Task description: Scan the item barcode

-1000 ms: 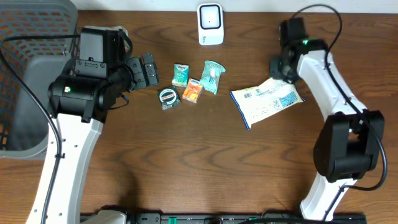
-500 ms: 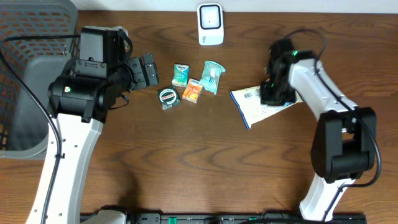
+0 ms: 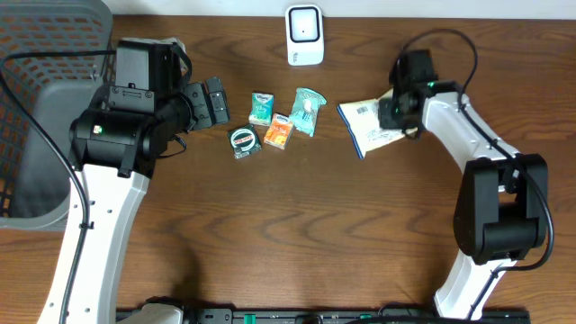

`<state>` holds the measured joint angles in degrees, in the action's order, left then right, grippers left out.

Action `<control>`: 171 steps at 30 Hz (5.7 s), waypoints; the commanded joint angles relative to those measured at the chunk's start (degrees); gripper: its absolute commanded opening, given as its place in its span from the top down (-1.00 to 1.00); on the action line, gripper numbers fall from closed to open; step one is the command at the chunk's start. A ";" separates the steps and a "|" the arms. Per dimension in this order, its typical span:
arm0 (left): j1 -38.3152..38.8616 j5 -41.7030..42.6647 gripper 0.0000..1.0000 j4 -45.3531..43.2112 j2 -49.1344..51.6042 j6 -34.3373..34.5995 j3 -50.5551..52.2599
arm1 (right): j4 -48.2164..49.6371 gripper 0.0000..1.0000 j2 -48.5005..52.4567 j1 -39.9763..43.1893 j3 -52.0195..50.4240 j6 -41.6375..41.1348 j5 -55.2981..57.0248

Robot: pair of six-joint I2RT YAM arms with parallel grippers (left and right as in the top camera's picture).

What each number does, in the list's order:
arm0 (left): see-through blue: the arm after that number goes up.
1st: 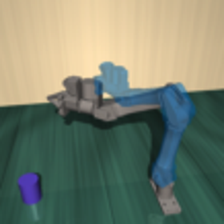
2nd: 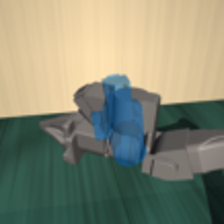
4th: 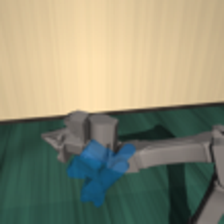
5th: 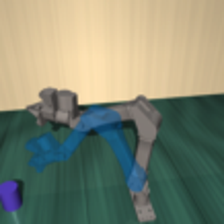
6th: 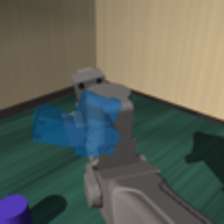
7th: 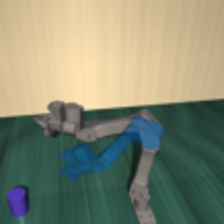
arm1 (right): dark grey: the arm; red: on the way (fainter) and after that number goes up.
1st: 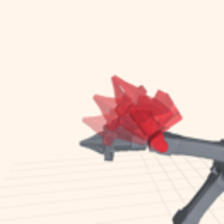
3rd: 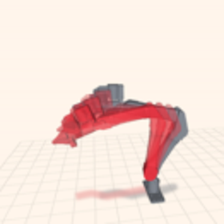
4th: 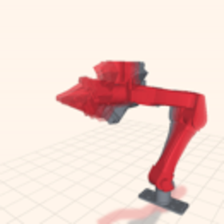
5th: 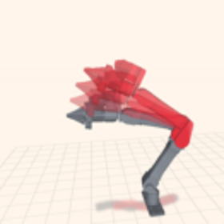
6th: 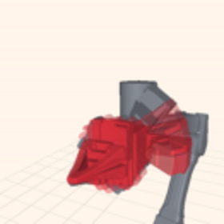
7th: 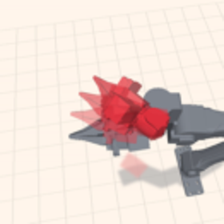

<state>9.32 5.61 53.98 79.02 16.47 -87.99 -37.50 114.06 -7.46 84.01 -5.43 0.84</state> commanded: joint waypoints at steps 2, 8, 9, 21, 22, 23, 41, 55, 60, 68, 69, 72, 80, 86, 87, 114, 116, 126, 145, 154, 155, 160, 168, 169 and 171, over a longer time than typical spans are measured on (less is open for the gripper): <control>-0.09 -0.74 -0.96 0.17 -0.04 -0.37 -0.44 | -4.96 0.81 0.09 -0.02 8.17 1.27 -0.57; -0.09 -0.74 -0.95 0.17 -0.04 -0.37 -0.44 | -7.41 0.80 0.44 -2.01 6.93 -0.50 -24.02; -0.09 -0.74 -0.96 0.20 -0.04 -0.37 -0.44 | -6.99 0.79 0.44 -2.54 6.16 -0.44 -23.78; -0.11 -0.74 -0.96 0.20 -0.04 -0.37 -0.44 | -5.31 0.98 0.48 -8.96 -6.19 -5.84 -2.84; -0.09 -0.74 -0.96 0.17 -0.04 -0.37 -0.44 | -6.21 0.98 0.46 -8.68 -6.10 -7.32 0.76; -0.09 -0.74 -0.96 0.20 -0.04 -0.37 -0.44 | -7.02 0.97 0.31 -8.35 -5.86 -7.65 2.54; -0.11 -0.74 -0.96 0.20 -0.04 -0.37 -0.44 | -14.99 0.54 0.17 5.46 10.43 -6.69 2.45; -0.09 -0.74 -0.96 0.17 -0.04 -0.37 -0.44 | 3.26 0.70 3.17 2.45 -1.01 -6.43 -14.01; -0.09 -0.74 -0.95 0.17 -0.04 -0.37 -0.44 | 2.12 0.87 5.55 1.40 -2.82 -1.70 -12.37; -0.09 -0.74 -0.96 0.17 -0.04 -0.37 -0.44 | -12.11 0.98 3.56 1.55 -2.32 -1.11 -12.33; -0.09 -0.74 -0.96 0.17 -0.04 -0.37 -0.44 | -12.13 0.98 2.82 1.57 -2.03 -1.11 -12.33; -0.09 -0.74 -0.96 0.20 -0.04 -0.37 -0.44 | -11.58 0.92 0.42 1.57 -0.42 -1.14 -12.31; -0.09 -0.74 -0.95 0.17 -0.04 -0.37 -0.44 | -1.68 0.54 -1.44 1.60 5.14 -1.20 -12.31; -0.09 -0.74 -0.95 0.17 -0.04 -0.37 -0.44 | 10.05 0.47 -0.76 1.46 5.14 -3.78 -11.15; -0.09 -0.74 -0.96 0.20 -0.04 -0.37 -0.44 | 11.45 0.47 -0.15 1.46 5.14 -4.76 -10.36; -0.09 -0.74 -0.95 0.17 -0.04 -0.37 -0.44 | 1.64 -0.31 -3.61 12.17 6.08 -3.02 -9.22; -0.09 -0.74 -0.95 0.17 -0.04 -0.37 -0.44 | 0.79 -0.35 -0.63 13.53 6.08 -0.04 -16.22; -0.09 -0.74 -0.95 0.20 -0.04 -0.37 -0.44 | 1.18 -0.61 13.60 15.69 6.08 5.97 -35.63; -0.09 -0.74 -0.95 0.20 -0.04 -0.37 -0.44 | 3.48 0.98 12.87 16.17 8.81 2.47 -52.54; -0.09 -0.74 -0.95 0.20 -0.04 -0.37 -0.44 | 10.51 0.98 -6.62 12.57 9.05 1.88 -52.68; -0.09 -0.74 -0.95 0.17 -0.04 -0.37 -0.44 | 11.98 0.98 -8.46 11.72 9.05 1.60 -52.76; -0.09 -0.74 -0.95 0.20 -0.04 -0.37 -0.44 | 19.15 0.98 -11.65 6.58 9.05 -3.23 -52.89; -0.09 -0.74 -0.95 0.17 -0.04 -0.37 -0.44 | 25.05 0.98 -11.63 -0.44 9.05 -15.54 -52.85; -0.09 -0.74 -0.96 0.20 -0.04 -0.37 -0.44 | 24.85 0.98 -11.63 -0.85 9.05 -15.87 -52.87; -0.09 -0.74 -0.96 0.20 -0.04 -0.37 -0.44 | 24.33 0.98 -11.63 -1.38 9.05 -17.55 -52.92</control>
<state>9.32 5.58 54.00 79.02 16.45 -87.99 -13.08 103.07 -8.36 92.49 -18.83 -50.96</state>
